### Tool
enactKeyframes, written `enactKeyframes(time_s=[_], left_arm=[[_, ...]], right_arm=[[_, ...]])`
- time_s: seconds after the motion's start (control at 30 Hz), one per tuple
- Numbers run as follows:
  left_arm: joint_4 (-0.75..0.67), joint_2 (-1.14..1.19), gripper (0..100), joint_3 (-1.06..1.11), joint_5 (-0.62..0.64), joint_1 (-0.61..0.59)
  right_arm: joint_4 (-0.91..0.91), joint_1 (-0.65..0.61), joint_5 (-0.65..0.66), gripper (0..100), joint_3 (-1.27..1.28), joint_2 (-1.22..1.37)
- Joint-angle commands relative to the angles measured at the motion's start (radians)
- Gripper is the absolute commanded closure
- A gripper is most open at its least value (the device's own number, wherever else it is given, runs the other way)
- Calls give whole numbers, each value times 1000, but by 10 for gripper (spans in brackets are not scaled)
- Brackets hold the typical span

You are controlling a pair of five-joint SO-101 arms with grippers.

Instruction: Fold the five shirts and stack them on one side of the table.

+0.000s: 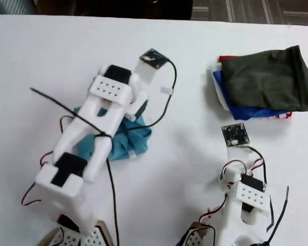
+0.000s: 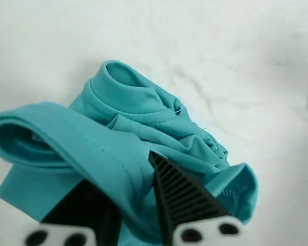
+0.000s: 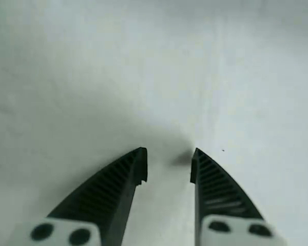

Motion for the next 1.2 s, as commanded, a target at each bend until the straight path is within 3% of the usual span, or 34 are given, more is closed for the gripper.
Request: enactKeyframes(time_s=[0.0, 0.17, 0.33, 0.43, 0.5, 0.8, 0.97, 1.17], left_arm=[[-15, -8, 896, -39, 6, 9], [74, -9, 752, -185, 6, -26], [275, -5, 783, -418, 5, -80], [308, 0, 871, -394, 2, -95], [282, 0, 980, -311, 0, -87], [54, -9, 974, 71, 9, 29], [43, -8, 974, 147, 26, 137], [-37, -8, 970, 205, 0, 169]], right_arm=[[-10, 7, -3, 851, -5, -28], [-10, 7, -3, 851, -5, -28], [-10, 7, -3, 851, -5, -28], [-10, 5, -3, 851, -5, -28], [-10, 5, -3, 851, -5, -28], [-12, 5, -3, 851, -5, -28], [-12, 5, -3, 851, -5, -28], [-12, 5, -3, 851, -5, -28]])
